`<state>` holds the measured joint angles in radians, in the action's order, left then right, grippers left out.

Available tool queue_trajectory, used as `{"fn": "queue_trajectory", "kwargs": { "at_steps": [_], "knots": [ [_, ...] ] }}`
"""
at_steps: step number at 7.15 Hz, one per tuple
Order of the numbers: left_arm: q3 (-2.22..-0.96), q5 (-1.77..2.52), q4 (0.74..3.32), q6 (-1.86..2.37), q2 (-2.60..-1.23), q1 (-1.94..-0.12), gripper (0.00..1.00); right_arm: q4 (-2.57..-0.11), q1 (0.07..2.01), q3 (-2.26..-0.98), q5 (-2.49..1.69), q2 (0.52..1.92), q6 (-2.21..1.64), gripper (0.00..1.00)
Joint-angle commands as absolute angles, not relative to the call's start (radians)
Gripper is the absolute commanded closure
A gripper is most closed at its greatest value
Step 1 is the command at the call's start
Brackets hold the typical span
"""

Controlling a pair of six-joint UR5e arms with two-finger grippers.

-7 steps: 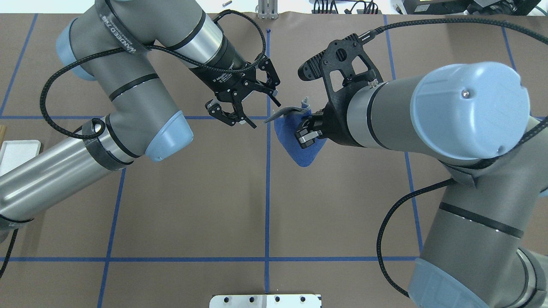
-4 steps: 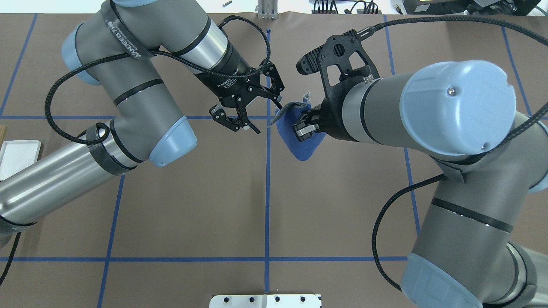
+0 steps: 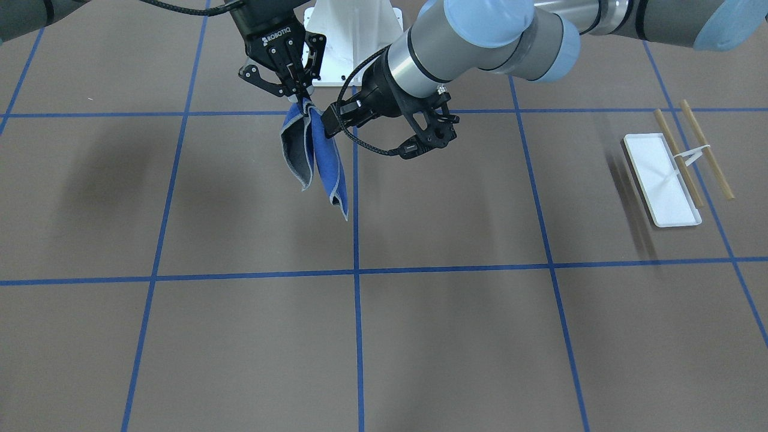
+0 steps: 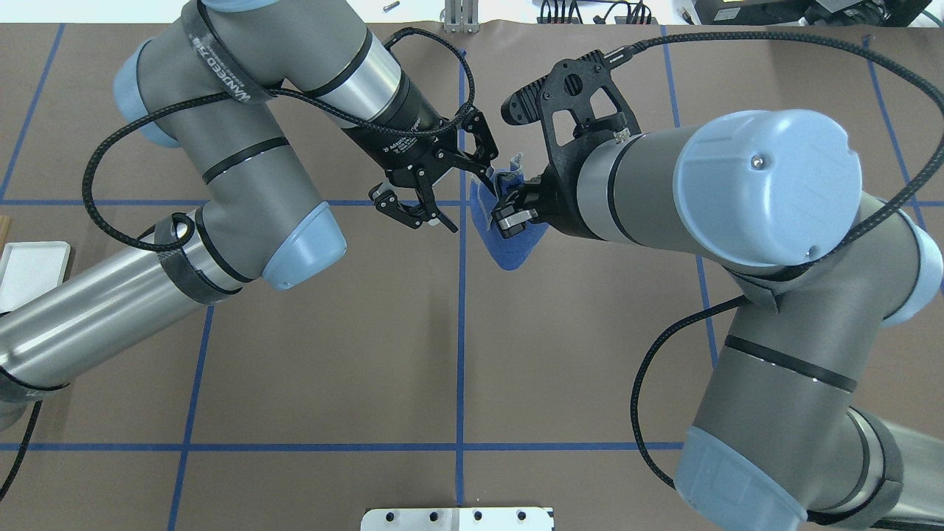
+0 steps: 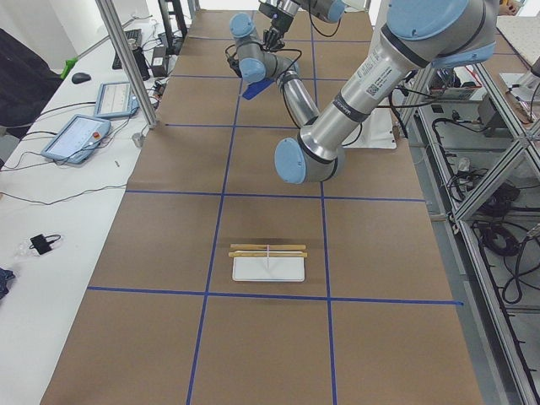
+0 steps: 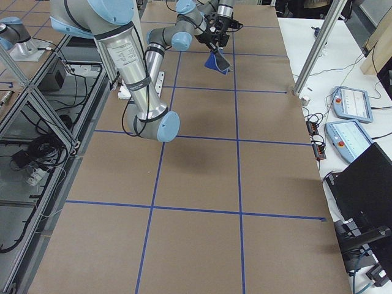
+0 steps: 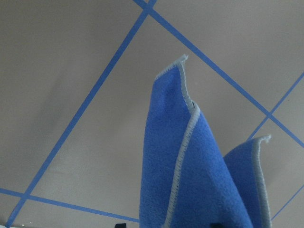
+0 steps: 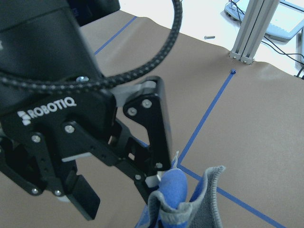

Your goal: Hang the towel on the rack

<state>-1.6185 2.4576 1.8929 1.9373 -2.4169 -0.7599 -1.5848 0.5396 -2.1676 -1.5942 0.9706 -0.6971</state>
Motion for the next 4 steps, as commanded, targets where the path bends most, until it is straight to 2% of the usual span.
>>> {"fn": "queue_trajectory", "kwargs": {
  "at_steps": [1, 4],
  "knots": [
    [-1.617, 2.456, 1.893, 1.931, -2.414, -0.767, 0.34, -1.583, 0.535, -2.178, -1.595, 0.979, -0.698, 1.0],
    [-1.615, 2.454, 1.893, 1.931, -2.419, -0.778, 0.34, -1.583, 0.505, -2.189, -1.594, 0.979, -0.704, 1.0]
  ]
}}
